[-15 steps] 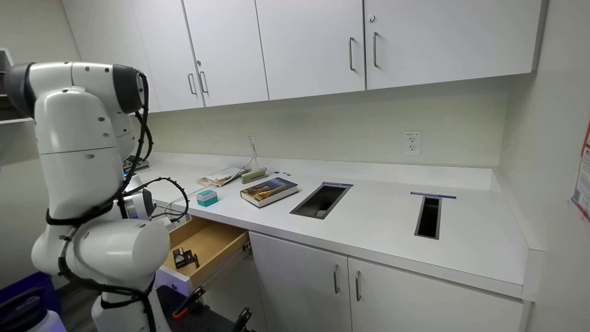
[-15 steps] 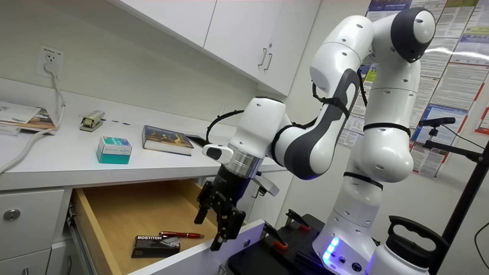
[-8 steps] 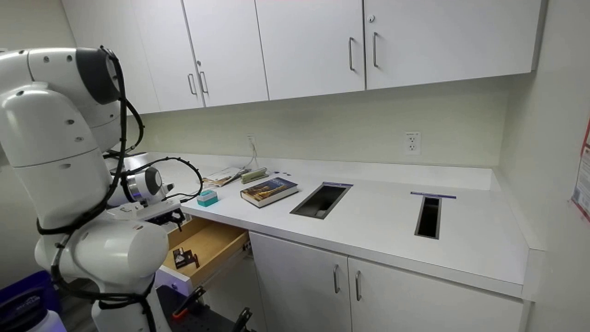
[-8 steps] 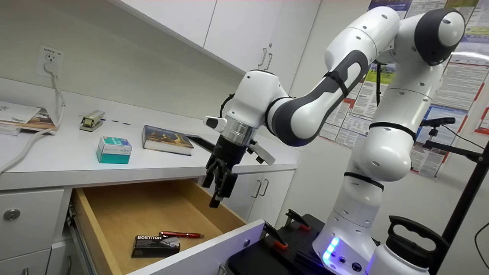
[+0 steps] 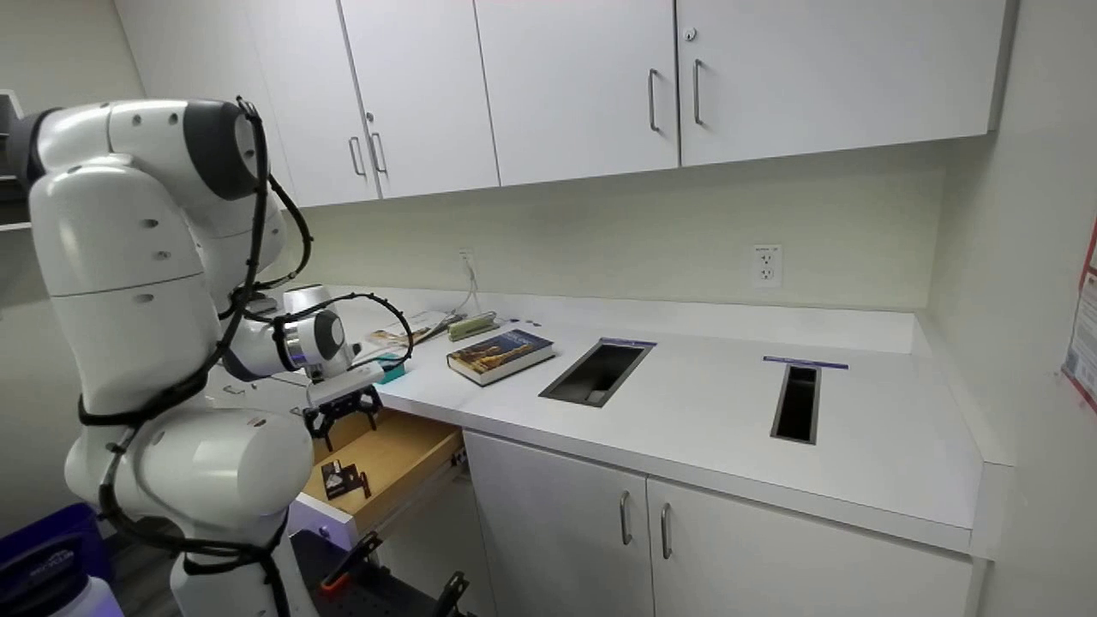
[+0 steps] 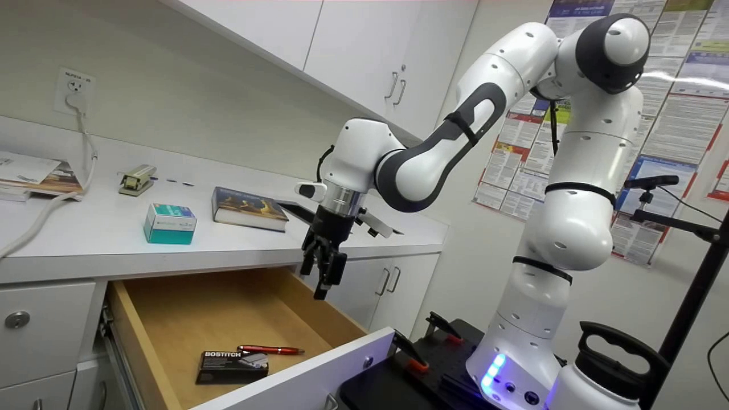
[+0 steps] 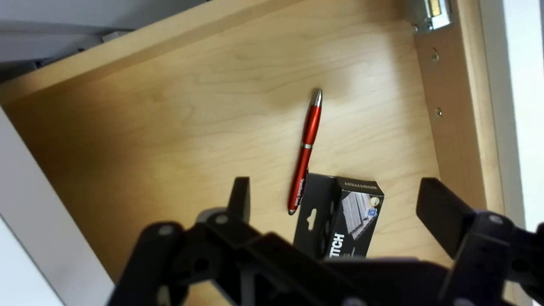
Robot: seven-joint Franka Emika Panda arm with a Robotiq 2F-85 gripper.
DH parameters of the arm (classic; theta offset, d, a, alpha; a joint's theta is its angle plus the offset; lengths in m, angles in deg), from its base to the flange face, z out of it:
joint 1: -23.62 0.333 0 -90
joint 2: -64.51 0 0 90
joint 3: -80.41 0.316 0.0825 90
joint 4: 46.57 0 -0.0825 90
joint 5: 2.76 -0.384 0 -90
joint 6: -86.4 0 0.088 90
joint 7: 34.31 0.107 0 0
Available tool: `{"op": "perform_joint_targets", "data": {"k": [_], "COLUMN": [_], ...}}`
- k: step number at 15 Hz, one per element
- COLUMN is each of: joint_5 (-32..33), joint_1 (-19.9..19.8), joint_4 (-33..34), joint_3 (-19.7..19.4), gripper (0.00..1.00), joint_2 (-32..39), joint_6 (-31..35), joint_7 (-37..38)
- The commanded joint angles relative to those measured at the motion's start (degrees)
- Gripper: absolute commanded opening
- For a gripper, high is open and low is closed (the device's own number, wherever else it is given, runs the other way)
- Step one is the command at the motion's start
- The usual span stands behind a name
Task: Open the top drawer below the book, take out the pen, and then put it on the countertop
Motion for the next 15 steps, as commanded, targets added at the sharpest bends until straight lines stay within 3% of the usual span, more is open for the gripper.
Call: {"op": "perform_joint_targets", "data": {"k": [1, 2, 7, 15], "joint_5": [0.95, 0.41, 0.59, 15.95], "joint_1": [0.28, 0.15, -0.46, 3.9], "joint_4": [2.89, 2.65, 2.62, 5.51], "joint_3": [0.2, 0.28, 0.63, -4.24], "gripper": [1.0, 1.0, 1.0, 1.0], "joint_2": [6.49, 5.35, 5.98, 12.82], "joint_6": [2.54, 4.22, 3.75, 5.75], "joint_7": [-3.49, -0.82, -1.61, 12.15]}}
